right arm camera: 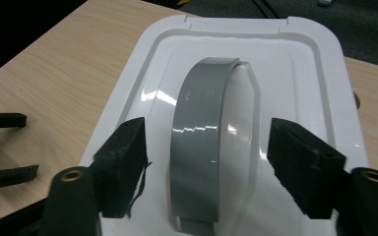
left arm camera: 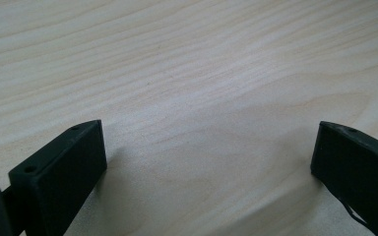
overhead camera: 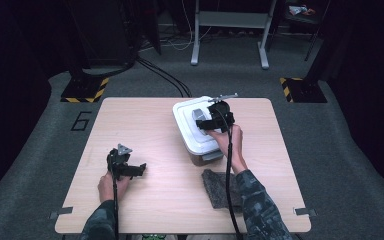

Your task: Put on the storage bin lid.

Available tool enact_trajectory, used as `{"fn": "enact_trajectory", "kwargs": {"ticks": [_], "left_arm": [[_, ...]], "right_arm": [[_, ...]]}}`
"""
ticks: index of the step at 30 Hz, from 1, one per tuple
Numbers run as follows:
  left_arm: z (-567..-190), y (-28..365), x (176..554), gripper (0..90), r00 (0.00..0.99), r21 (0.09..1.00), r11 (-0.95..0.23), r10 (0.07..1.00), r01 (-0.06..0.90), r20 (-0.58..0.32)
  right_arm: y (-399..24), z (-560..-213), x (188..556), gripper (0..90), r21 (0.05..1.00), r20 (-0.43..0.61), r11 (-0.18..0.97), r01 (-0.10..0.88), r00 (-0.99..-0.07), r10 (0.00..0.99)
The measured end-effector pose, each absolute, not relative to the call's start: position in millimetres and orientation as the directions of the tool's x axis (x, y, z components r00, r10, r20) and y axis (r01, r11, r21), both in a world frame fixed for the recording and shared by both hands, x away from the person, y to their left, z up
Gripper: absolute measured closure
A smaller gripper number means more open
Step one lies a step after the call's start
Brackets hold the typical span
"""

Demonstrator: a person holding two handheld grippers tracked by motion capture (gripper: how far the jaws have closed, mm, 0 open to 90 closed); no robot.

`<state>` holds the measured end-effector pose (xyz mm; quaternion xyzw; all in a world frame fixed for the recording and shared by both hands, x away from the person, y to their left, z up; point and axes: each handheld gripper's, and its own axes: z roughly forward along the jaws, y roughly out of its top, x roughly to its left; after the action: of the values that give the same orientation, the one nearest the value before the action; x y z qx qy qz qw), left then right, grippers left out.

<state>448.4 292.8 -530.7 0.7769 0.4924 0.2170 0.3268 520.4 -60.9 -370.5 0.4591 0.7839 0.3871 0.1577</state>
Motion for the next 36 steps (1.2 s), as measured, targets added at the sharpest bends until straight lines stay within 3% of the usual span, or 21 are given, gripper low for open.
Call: {"fn": "enact_trajectory", "kwargs": {"ticks": [6, 15, 25, 36], "left_arm": [[-531, 293, 448, 0.1, 0.421, 0.722, -0.301, 0.907, 0.623, 0.015], [-531, 293, 448, 0.1, 0.421, 0.721, -0.301, 0.907, 0.623, 0.015], [-531, 293, 448, 0.1, 0.421, 0.722, -0.301, 0.907, 0.623, 0.015], [-531, 293, 448, 0.1, 0.421, 0.722, -0.302, 0.907, 0.623, 0.016]], "right_arm": [[-75, -360, 511, 15.2, 0.764, 0.1, 0.29, 0.577, -0.549, 0.83], [-110, -348, 496, 10.8, 0.777, 0.068, 0.316, 0.544, -0.572, 0.817], [-157, -337, 474, 8.3, 0.803, 0.029, 0.301, 0.514, -0.539, 0.842], [-208, -362, 459, 7.7, 0.802, 0.024, 0.265, 0.535, -0.472, 0.881]]}}
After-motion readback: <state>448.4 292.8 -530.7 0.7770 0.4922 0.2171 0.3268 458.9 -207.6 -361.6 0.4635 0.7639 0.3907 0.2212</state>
